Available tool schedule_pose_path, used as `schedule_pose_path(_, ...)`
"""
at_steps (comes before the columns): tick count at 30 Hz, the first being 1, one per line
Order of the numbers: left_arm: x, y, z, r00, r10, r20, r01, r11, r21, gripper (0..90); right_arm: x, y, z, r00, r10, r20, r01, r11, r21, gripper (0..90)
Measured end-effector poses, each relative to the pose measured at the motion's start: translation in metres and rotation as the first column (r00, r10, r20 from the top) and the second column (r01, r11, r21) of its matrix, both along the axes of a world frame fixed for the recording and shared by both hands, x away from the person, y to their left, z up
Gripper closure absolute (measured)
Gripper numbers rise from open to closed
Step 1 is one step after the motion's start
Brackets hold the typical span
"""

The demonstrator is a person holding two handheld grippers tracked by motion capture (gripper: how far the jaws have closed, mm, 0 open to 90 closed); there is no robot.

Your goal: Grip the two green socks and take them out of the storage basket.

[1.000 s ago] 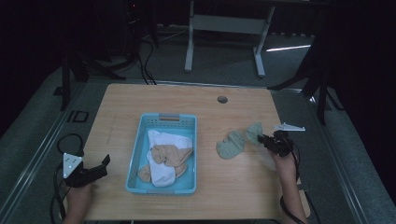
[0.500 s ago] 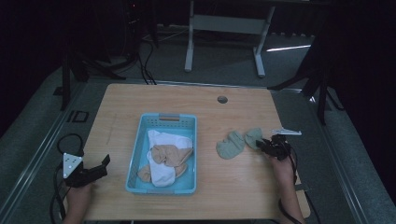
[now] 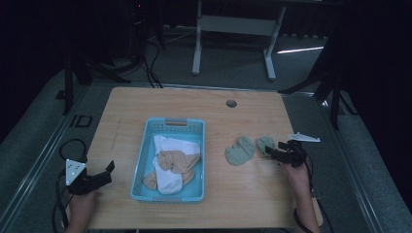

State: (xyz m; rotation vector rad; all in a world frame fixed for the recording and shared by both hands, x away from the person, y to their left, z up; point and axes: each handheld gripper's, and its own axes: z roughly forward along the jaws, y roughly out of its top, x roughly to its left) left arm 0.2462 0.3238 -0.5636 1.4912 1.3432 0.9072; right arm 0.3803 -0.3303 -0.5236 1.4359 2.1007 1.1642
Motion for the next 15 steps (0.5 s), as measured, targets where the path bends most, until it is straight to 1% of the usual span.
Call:
schedule_pose_path(1, 0.000, 0.000, 0.000, 1.0000, 0.000, 0.000, 0.000, 1.0000, 0.000, 0.0, -0.002, 0.000, 0.000, 1.0000, 0.007, 0.005, -0.007, 1.000, 0.004, 21.2)
schedule_pose_path(3, 0.000, 0.000, 0.000, 1.0000, 0.001, -0.002, -0.001, 1.0000, -0.001, 0.0, -0.004, -0.001, -0.001, 0.9999, 0.011, 0.007, -0.011, 1.000, 0.012, 20.6)
schedule_pose_path(5, 0.000, 0.000, 0.000, 1.0000, 0.002, -0.001, -0.002, 1.0000, -0.001, 0.0, -0.007, -0.001, -0.003, 0.9997, 0.021, 0.008, -0.021, 1.000, -0.001, 16.5)
schedule_pose_path(7, 0.000, 0.000, 0.000, 1.0000, 0.002, -0.001, -0.002, 1.0000, -0.002, 0.0, -0.009, -0.001, -0.003, 0.9994, 0.031, 0.014, -0.031, 1.000, 0.002, 14.7)
schedule_pose_path(8, 0.000, 0.000, 0.000, 1.0000, 0.003, -0.002, -0.003, 1.0000, -0.002, 0.0, -0.012, -0.003, -0.004, 0.9993, 0.027, 0.026, -0.027, 1.000, 0.002, 14.0)
schedule_pose_path(9, 0.000, 0.000, 0.000, 1.0000, 0.003, -0.002, -0.003, 1.0000, -0.002, 0.0, -0.012, -0.003, -0.004, 0.9993, 0.027, 0.026, -0.027, 1.000, 0.002, 14.0)
schedule_pose_path(10, 0.000, 0.000, 0.000, 1.0000, 0.003, -0.002, -0.003, 1.0000, -0.002, 0.0, -0.016, -0.007, -0.003, 0.9987, 0.016, 0.048, -0.017, 1.000, 0.010, 14.0)
schedule_pose_path(11, 0.000, 0.000, 0.000, 1.0000, 0.002, -0.002, -0.002, 1.0000, -0.003, 0.0, -0.016, -0.007, -0.003, 0.9987, 0.016, 0.048, -0.017, 1.000, 0.010, 14.0)
schedule_pose_path(13, 0.000, 0.000, 0.000, 1.0000, 0.003, -0.002, -0.003, 1.0000, -0.005, 0.0, -0.021, -0.012, -0.002, 0.9975, 0.002, 0.071, -0.004, 1.000, 0.016, 13.9)
schedule_pose_path(14, 0.000, 0.000, 0.000, 1.0000, 0.002, -0.002, -0.002, 1.0000, -0.004, 0.0, -0.024, -0.016, -0.002, 0.9956, -0.007, 0.094, 0.004, 1.000, 0.028, 13.6)
schedule_pose_path(15, 0.000, 0.000, 0.000, 1.0000, 0.002, -0.002, -0.002, 1.0000, -0.004, 0.0, -0.024, -0.016, -0.002, 0.9956, -0.007, 0.094, 0.004, 1.000, 0.028, 13.6)
